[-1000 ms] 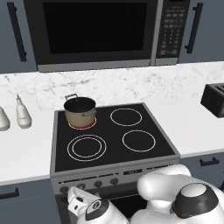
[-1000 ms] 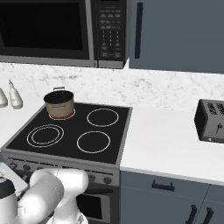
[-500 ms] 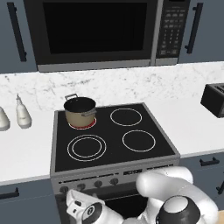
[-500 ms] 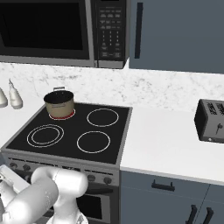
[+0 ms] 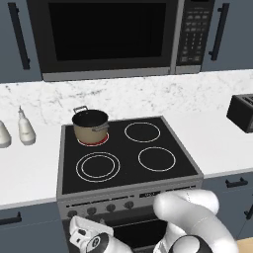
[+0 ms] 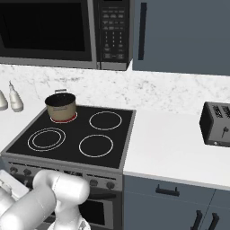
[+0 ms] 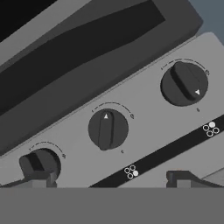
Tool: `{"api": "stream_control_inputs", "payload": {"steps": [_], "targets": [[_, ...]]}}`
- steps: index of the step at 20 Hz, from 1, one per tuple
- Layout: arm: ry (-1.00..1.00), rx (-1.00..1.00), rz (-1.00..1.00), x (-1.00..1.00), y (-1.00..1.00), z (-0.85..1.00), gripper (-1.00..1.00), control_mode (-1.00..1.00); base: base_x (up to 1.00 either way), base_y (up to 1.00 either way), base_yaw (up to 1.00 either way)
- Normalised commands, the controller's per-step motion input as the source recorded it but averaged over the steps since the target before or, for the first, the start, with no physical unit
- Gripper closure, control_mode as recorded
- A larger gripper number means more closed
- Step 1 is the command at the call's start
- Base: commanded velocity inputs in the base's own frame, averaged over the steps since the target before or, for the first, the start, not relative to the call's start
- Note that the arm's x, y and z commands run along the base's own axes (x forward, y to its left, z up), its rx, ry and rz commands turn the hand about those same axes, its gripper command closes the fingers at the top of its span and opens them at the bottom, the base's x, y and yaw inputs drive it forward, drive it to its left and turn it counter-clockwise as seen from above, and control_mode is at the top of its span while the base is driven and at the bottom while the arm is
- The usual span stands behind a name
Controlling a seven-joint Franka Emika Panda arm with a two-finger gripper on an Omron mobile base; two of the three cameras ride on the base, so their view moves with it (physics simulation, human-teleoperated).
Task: Turn off the rear left burner of the stove.
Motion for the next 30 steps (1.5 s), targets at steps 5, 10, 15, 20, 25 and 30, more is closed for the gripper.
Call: {"api": "stream_control_inputs", "payload": {"steps": [5,10,15,20,25,30], "targets": [[0.00,0.00,0.00,0.31,0.00,-0.10,-1.00,-1.00,0.00,0.00,0.00],[0.00,0.00,0.00,0.24,0.02,-0.11,-1.00,-1.00,0.00,0.00,0.00],[0.00,0.00,0.00,0.09,0.08,-0.16,-1.00,-1.00,0.00,0.00,0.00],[0.00,-0.05,0.00,0.00,0.22,-0.29,-1.00,-1.00,0.00,0.00,0.00],[0.00,0.00,0.00,0.07,0.01,-0.01,-1.00,-1.00,0.00,0.00,0.00],[0.00,0.00,0.02,0.13,-0.03,0.00,-1.00,-1.00,0.00,0.00,0.00]]}}
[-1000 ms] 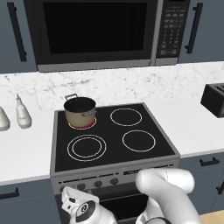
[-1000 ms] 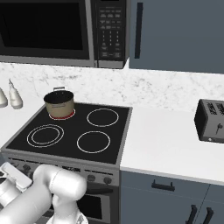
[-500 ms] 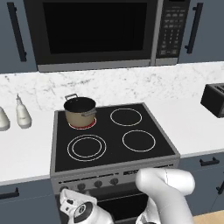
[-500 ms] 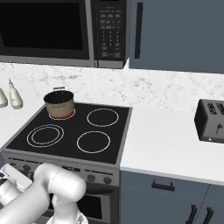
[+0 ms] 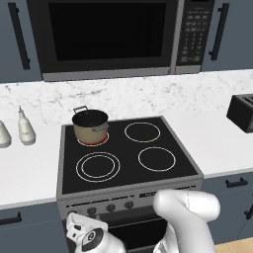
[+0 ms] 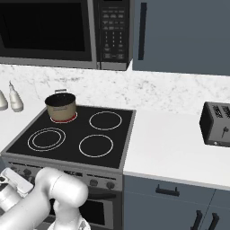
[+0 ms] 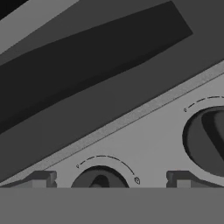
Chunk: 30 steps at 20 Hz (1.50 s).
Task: Turn off the rear left burner of the stove.
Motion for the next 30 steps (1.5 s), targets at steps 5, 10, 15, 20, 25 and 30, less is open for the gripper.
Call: {"api": "stream_control_inputs", "payload": {"steps": [5,10,15,20,25,30], "targets": [[0.00,0.00,0.04,0.01,-0.08,-0.02,-1.00,-1.00,0.00,0.00,0.00],[-0.01,0.00,0.03,0.00,-0.18,0.00,-1.00,-1.00,0.00,0.00,0.00],[0.00,0.01,0.01,0.00,-0.07,0.02,-1.00,-1.00,0.00,0.00,0.00],[0.00,0.01,0.00,0.00,-0.05,0.01,1.00,-1.00,0.00,0.00,0.00],[0.00,0.00,0.00,0.00,0.00,0.00,1.00,-1.00,0.00,0.00,0.00],[0.00,0.03,0.00,0.00,0.00,0.00,1.00,-1.00,0.00,0.00,0.00]]}}
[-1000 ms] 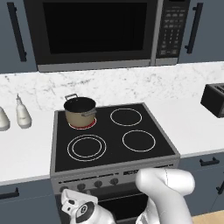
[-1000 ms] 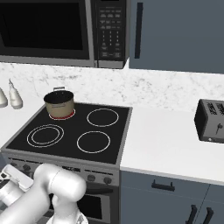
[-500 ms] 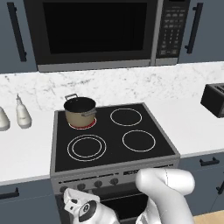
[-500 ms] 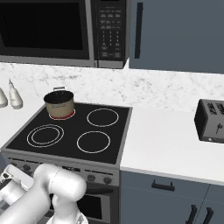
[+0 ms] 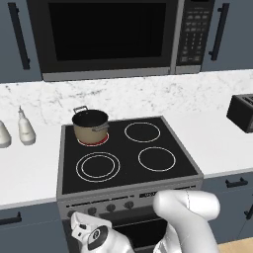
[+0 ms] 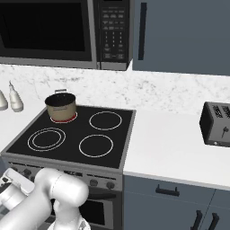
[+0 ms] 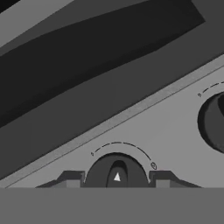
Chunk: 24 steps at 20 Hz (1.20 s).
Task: Turn off the rear left burner of the stove.
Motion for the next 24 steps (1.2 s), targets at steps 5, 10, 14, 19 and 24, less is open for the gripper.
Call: {"api": "stream_control_inputs", "payload": {"steps": [5,10,14,19,24], "targets": [[0.00,0.20,-0.06,0.00,-0.07,0.07,1.00,-1.00,0.00,0.00,0.00],[0.00,0.39,-0.17,0.00,-0.35,0.14,1.00,-1.00,0.00,0.00,0.00],[0.00,0.47,-0.21,0.00,-0.43,0.13,1.00,-1.00,0.00,0.00,0.00],[0.00,0.53,-0.23,0.00,-0.49,0.08,1.00,-1.00,0.00,0.00,0.00],[0.00,0.56,-0.24,0.00,-0.51,0.01,1.00,-1.00,0.00,0.00,0.00]]}}
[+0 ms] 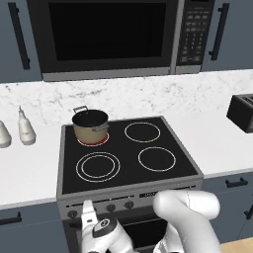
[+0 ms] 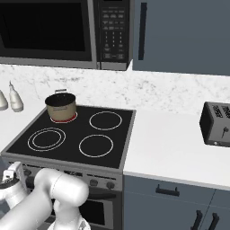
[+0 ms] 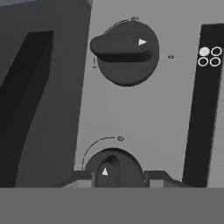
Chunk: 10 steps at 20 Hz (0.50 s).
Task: Turn off the rear left burner of the stove.
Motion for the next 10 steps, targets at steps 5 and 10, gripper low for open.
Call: {"api": "stream_control_inputs", "payload": {"steps": [5,10], "targets": [[0.00,0.60,-0.27,0.00,-0.49,0.00,1.00,-1.00,0.00,0.00,0.00],[0.00,0.65,-0.31,0.00,-0.48,0.00,1.00,-1.00,0.00,0.00,0.00]]}}
